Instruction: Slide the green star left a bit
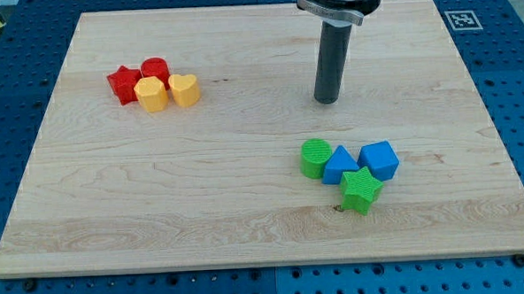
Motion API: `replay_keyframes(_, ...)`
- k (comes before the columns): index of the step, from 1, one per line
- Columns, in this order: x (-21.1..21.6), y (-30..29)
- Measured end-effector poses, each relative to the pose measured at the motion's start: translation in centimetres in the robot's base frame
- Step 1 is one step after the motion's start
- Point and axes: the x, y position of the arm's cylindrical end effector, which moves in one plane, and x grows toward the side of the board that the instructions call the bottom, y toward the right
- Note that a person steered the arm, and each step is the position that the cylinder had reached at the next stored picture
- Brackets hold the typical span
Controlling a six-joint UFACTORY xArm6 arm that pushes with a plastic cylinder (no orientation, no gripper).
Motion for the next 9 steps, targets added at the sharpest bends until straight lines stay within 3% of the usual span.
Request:
replay_keyframes(5, 1.1, 1.8)
replay_keyframes(7, 5.4, 9.2)
replay_keyframes(9, 11.5, 9.6)
